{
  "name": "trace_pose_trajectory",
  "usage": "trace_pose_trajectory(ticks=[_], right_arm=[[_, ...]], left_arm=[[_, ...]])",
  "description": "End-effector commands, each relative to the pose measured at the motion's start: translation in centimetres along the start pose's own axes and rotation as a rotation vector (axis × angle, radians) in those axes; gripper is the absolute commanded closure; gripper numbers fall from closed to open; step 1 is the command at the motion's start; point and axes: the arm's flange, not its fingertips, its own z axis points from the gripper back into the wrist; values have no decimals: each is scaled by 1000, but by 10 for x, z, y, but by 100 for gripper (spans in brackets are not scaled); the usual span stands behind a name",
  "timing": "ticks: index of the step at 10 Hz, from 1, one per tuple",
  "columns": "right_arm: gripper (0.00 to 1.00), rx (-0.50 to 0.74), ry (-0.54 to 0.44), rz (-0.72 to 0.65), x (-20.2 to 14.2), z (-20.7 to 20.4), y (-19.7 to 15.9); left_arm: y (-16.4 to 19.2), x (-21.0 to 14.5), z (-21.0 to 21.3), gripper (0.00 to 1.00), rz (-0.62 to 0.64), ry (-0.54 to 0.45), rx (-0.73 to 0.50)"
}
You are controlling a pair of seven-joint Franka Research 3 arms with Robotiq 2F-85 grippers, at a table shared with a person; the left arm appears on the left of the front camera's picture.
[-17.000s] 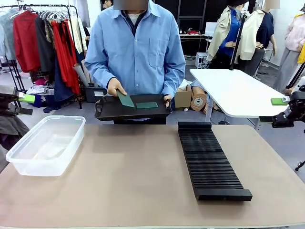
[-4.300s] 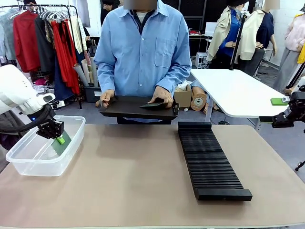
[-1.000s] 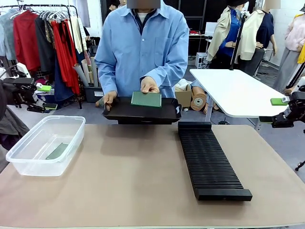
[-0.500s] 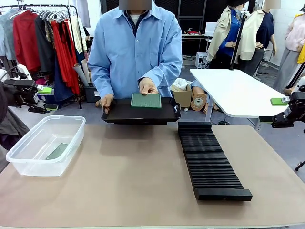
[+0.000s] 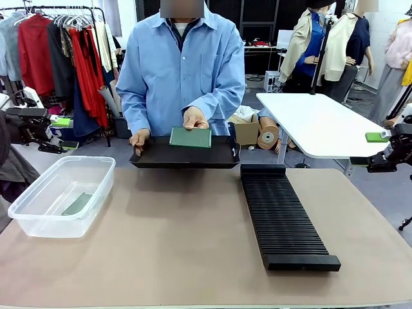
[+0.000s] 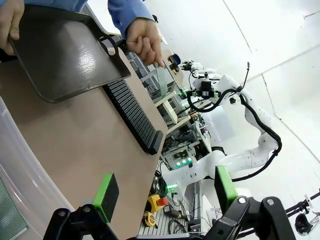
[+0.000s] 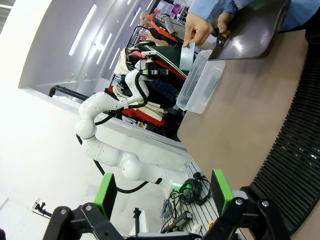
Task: Sort PCBs into racks and boxes based on the side picked up.
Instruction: Pick up the Blank PCB handed by the Human.
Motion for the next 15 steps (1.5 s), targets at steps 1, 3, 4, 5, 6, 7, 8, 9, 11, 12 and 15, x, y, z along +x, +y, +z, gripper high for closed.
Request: trace_pose_trajectory(ticks=[1,3,4,5,6,7,8,9,11,12,15], right_arm=[[0,5,2,8,-1,1,2],[0,5,2,8,-1,1,2],[0,5,2,8,-1,1,2],[0,0,0,0,0,0,0],[0,-10,6,-5,7,-6,0],[0,-5,-12,-6,14,-13,-2],[0,-12,-6,-1,23,-21,-4],[0,-6,-16,-7,30,-28,-8],[0,-39,1,-1,42,-46,-12],[0,-46,10,-3,50,-56,-17],[0,-53,36,26,75,-89,-25]], left_arm=[[-2,0,0,0,-3,1,-2],[-2,0,0,0,-3,1,-2],[-2,0,0,0,-3,1,-2],[-2,0,0,0,-3,1,-2],[-2,0,0,0,-3,1,-2],[-2,0,0,0,-3,1,-2],[-2,0,0,0,-3,1,-2],[-2,0,0,0,-3,1,-2],[-2,0,0,0,-3,1,-2],[-2,0,0,0,-3,1,-2],[-2,0,0,0,-3,1,-2]])
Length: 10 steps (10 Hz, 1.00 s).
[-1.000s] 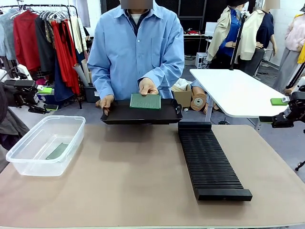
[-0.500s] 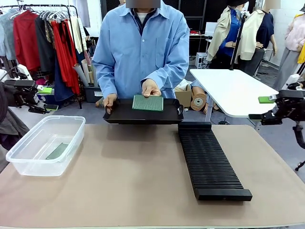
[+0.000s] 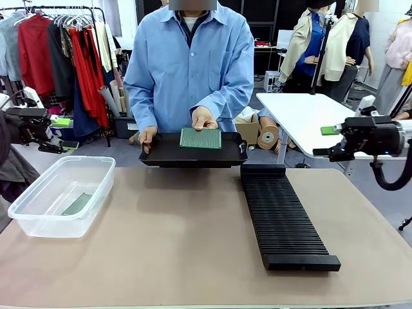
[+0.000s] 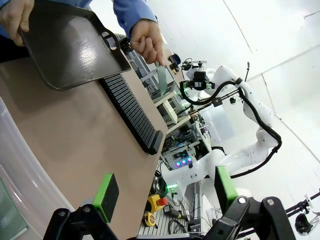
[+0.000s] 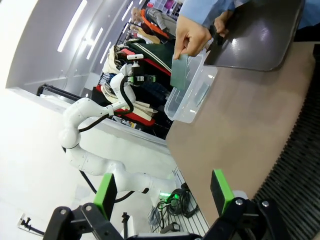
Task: Sort PCBs into racks and boxes based on the side picked up.
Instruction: Pick up the Blank PCB handed by the Human.
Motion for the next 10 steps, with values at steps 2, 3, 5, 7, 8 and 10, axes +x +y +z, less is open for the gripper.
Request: trace_pose_trajectory(ticks=[2,3,5,7,8,10], right_arm=[[0,-27,-33,21,41,-36,-6],[0,-36,-29,14,50,-48,-6],[0,-47,-23,37,67,-73,-10],[0,10,28,52,76,-99,-14],[0,36,68,55,79,-110,-18],[0,96,101,41,80,-131,-31]], left_arm=[[-2,0,0,0,-3,0,-2],[-2,0,0,0,-3,0,-2],[-2,0,0,0,-3,0,-2],[-2,0,0,0,-3,0,-2],[-2,0,0,0,-3,0,-2],[-2,0,0,0,-3,0,-2]])
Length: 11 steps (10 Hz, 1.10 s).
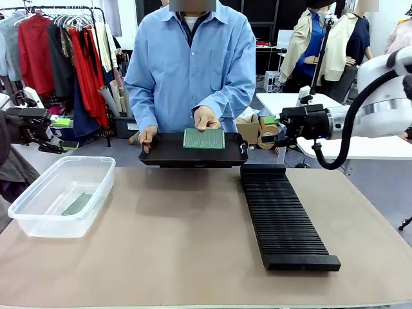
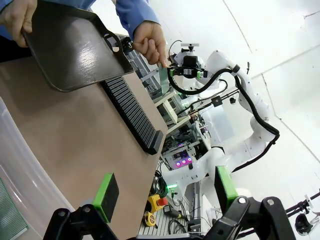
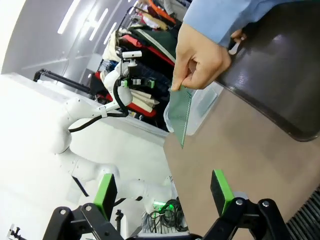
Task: Sort PCBs into racks and boxes based on the side picked up.
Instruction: Pick up the Blank PCB handed by the Human.
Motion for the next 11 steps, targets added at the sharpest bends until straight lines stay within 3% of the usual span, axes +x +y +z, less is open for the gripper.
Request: trace_pose_trajectory(ticks=[1,4,11], right_arm=[[0,83,-8,-15,10,-14,-13],[0,154,-42,10,17,-35,-24],[0,167,40,7,51,-80,-47]], left_arm=[[-2,0,0,0,-3,0,-2],[-2,0,0,0,-3,0,-2],[-2,0,0,0,-3,0,-2]])
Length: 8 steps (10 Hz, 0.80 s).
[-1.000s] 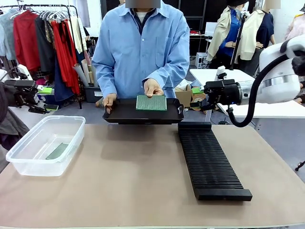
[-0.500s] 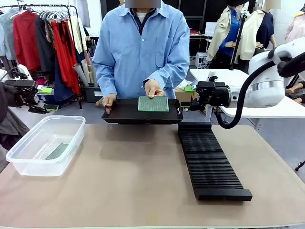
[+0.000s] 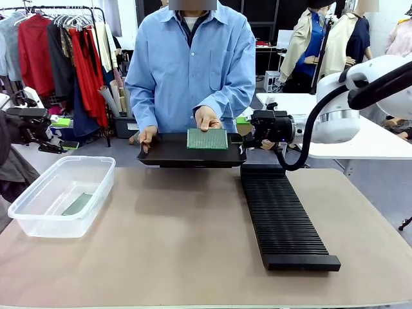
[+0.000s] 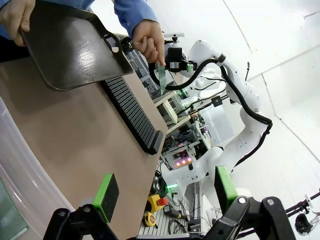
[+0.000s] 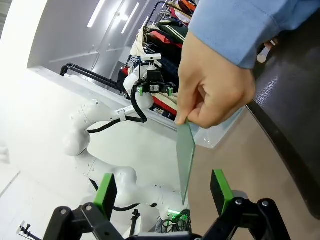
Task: Sort PCBs into racks and boxes based on the side picked up.
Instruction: Pick up the Blank PCB handed by the Human.
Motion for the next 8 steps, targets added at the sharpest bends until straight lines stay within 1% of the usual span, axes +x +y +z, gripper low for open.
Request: trace_pose_trajectory(ticks=[1,5,8], right_arm=[[0,-14,29,15,14,-15,0],[0,-36,68,12,26,-37,-4],[0,-44,64,5,29,-45,-5]], left_arm=[[-2,0,0,0,-3,0,-2],[-2,0,0,0,-3,0,-2],[-2,0,0,0,-3,0,-2]])
